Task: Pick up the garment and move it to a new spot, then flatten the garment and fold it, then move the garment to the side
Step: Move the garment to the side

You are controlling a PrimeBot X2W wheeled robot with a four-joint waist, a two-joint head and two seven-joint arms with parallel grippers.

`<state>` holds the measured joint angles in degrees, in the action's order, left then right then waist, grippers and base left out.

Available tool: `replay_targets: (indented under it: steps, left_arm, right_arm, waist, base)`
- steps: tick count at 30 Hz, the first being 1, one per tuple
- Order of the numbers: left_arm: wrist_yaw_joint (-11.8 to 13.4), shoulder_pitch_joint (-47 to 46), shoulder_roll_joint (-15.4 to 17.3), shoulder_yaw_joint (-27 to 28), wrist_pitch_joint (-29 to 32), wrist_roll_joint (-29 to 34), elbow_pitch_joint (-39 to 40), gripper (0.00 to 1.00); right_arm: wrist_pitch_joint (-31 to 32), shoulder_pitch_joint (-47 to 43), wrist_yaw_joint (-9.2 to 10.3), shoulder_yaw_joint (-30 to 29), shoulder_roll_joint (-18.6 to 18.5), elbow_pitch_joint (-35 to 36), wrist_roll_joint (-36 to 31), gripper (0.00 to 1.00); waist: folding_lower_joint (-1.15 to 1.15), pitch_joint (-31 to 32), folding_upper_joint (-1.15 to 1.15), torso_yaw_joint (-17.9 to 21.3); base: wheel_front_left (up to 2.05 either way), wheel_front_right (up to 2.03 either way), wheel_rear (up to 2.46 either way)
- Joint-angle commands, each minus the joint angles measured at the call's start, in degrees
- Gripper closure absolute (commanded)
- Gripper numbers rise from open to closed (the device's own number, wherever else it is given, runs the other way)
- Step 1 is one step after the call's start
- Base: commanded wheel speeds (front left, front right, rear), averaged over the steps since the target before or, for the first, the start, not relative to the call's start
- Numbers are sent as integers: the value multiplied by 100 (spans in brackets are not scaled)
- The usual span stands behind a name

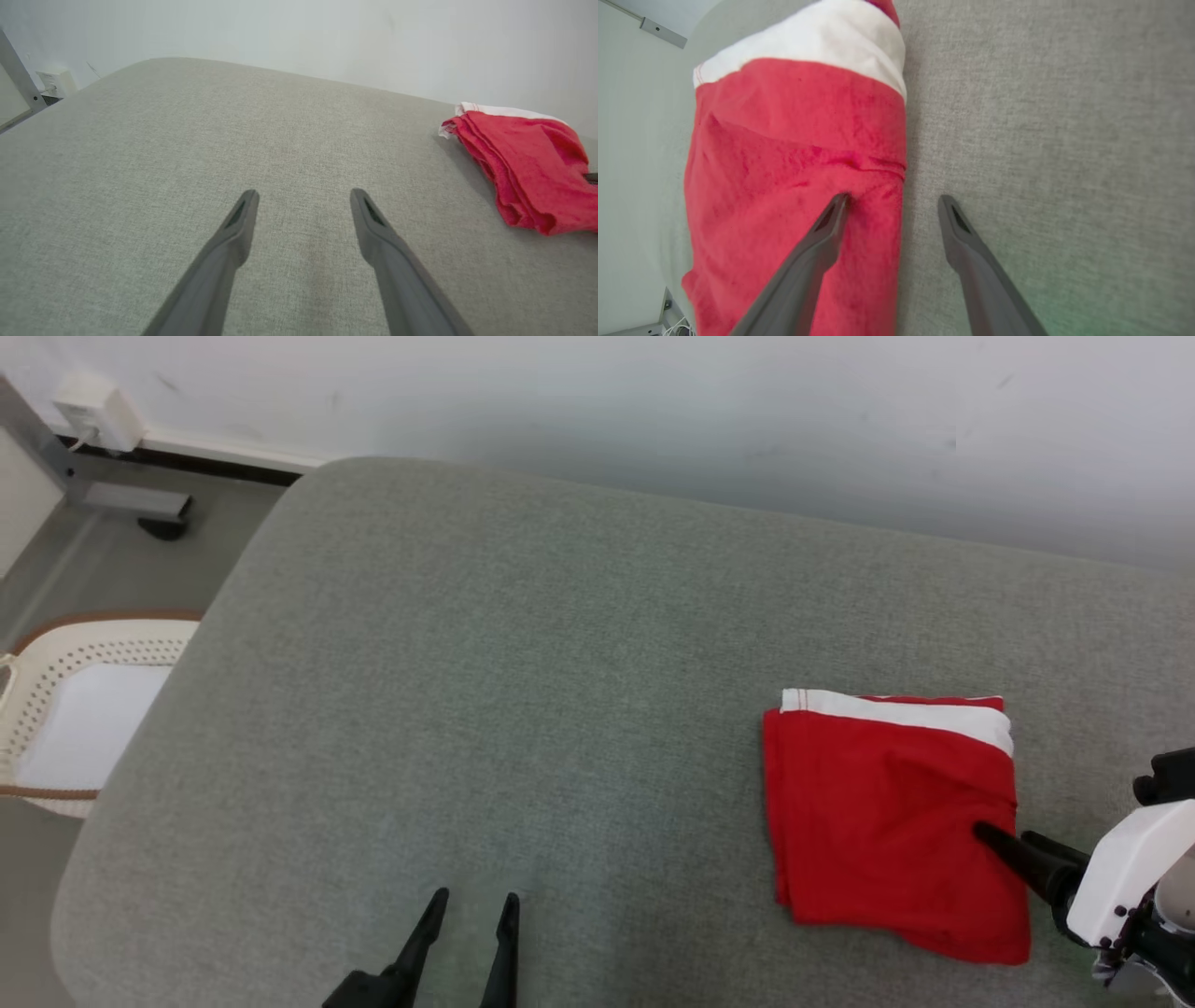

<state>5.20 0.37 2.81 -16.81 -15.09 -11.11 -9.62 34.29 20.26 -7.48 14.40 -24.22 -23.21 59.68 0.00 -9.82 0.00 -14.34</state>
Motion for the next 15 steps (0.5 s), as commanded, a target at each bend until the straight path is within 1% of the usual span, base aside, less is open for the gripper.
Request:
replay_targets:
  steps: [1, 6, 7, 8, 9, 11, 13, 15]
  left_arm:
    - [32, -57, 21, 11, -6, -29, -20, 0]
    - [66, -82, 21, -1, -6, -24, -39, 0]
    - [61, -88, 21, -2, -6, -14, -38, 0]
    - [59, -100, 21, -13, -6, -10, -29, 0]
    - [64, -107, 21, -19, -6, -4, -14, 0]
    - [74, -123, 22, -17, -6, 12, -1, 0]
    - [59, -141, 22, -4, -6, 54, -4, 0]
    - [48, -156, 22, 31, -6, 76, 4, 0]
  right_arm:
    - [32, 108, 0, -3, 41, -113, 37, 0]
    - [-42, 246, 2, -41, 377, -453, 262, 0]
    - [-65, 289, 2, -32, 440, -496, 294, 16]
    - [-106, 334, 2, -10, 492, -489, 329, 76]
    - [-168, 381, 2, -9, 550, -468, 378, 100]
    - [-301, 488, 2, -71, 613, -440, 532, 100]
    - [-397, 599, 2, -133, 597, -431, 629, 100]
    - [-433, 623, 2, -75, 542, -435, 611, 100]
  waist:
    - [0, -141, 0, -171]
    - [0, -152, 0, -191]
    - [0, -151, 0, -170]
    - [0, -147, 0, -140]
    - [0, -145, 0, -98]
    - [0, -145, 0, 27]
    - [0, -137, 0, 200]
    - [0, -130, 0, 427]
  base:
    - [0, 0, 0]
    - [0, 0, 0]
    - [0, 0, 0]
    - [0, 0, 0]
    - [0, 0, 0]
    - [0, 0, 0]
    - [0, 0, 0]
    - [0, 0, 0]
